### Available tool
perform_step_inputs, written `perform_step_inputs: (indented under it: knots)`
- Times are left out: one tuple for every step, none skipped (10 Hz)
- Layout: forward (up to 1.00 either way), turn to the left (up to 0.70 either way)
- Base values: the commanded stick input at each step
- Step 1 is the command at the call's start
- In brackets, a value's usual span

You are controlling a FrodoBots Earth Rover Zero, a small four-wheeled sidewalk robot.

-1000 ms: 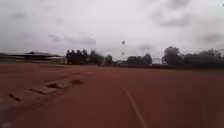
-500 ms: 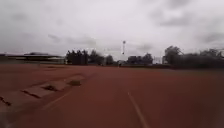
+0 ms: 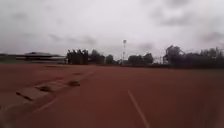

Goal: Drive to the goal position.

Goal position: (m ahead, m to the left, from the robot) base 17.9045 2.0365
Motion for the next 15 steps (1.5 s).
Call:
perform_step_inputs:
  knots:
    - [0.5, 0.0]
    - [0.5, 0.0]
    - [0.5, 0.0]
    - [0.5, 0.0]
    - [0.5, 0.0]
    - [0.5, 0.0]
    - [0.5, 0.0]
    - [0.5, 0.0]
    - [0.5, 0.0]
    - [0.5, 0.0]
    - [0.5, 0.0]
    - [0.5, 0.0]
    - [0.5, 0.0]
    - [0.5, 0.0]
    - [0.5, 0.0]
